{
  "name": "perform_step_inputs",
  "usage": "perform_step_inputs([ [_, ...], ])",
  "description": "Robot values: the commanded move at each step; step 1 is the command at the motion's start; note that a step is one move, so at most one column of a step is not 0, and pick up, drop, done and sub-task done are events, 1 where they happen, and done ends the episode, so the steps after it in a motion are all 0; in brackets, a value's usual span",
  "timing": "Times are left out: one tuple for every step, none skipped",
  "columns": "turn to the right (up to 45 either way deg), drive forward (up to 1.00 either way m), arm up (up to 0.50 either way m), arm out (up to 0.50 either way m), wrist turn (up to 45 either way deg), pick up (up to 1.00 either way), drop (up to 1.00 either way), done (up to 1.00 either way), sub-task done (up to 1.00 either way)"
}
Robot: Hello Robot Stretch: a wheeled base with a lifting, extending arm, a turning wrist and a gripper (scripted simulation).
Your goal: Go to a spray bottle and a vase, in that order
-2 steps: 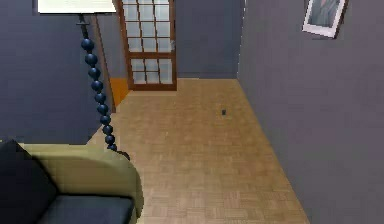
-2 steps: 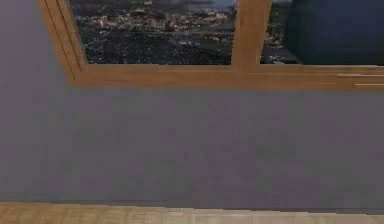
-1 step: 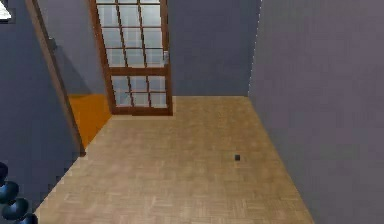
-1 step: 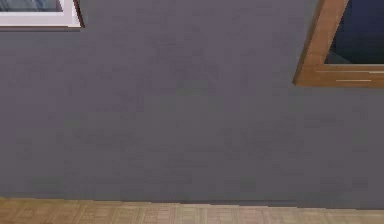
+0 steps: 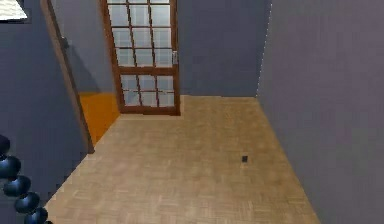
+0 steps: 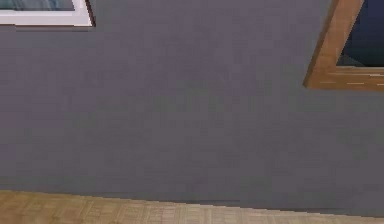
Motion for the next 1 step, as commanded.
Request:
perform_step_inputs([
  [45.0,0.00,0.00,0.00,0.0,0.00,0.00,0.00,0.00],
])
